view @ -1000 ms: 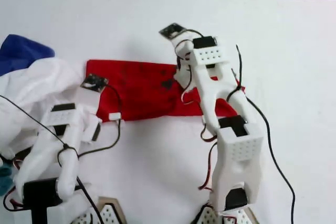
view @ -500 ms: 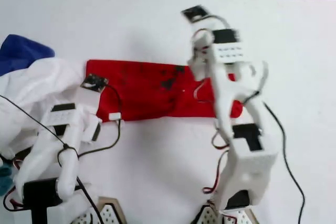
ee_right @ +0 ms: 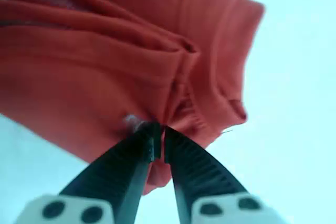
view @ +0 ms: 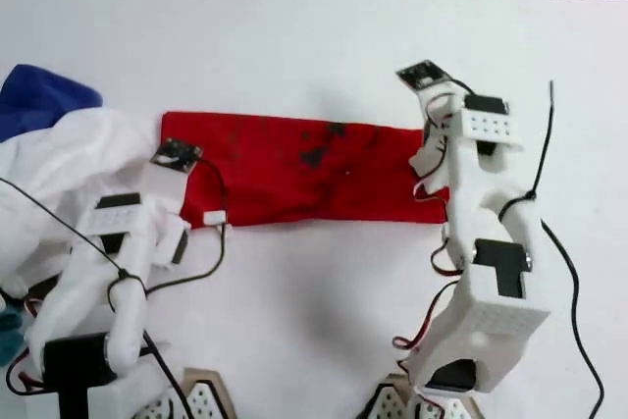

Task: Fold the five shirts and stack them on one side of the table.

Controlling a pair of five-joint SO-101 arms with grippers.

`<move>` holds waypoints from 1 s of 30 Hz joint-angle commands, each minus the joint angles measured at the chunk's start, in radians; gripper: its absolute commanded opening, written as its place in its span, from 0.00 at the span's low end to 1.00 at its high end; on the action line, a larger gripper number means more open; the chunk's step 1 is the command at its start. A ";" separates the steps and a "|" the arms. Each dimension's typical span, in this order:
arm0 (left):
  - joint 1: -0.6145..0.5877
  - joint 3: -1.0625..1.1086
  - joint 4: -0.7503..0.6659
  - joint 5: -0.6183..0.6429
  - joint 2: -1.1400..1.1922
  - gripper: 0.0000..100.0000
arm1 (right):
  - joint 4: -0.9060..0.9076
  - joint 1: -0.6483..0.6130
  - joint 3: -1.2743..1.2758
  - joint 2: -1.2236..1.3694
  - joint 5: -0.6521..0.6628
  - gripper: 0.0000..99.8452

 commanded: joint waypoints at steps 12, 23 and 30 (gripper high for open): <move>-0.008 0.004 -0.020 0.003 -0.023 0.03 | -0.142 0.064 0.011 -0.127 -0.104 0.02; -0.008 0.004 -0.020 0.003 -0.023 0.03 | -0.012 -0.071 0.012 -0.197 -0.123 0.02; -0.008 0.004 -0.020 0.003 -0.023 0.03 | -0.084 -0.097 0.005 0.016 -0.120 0.02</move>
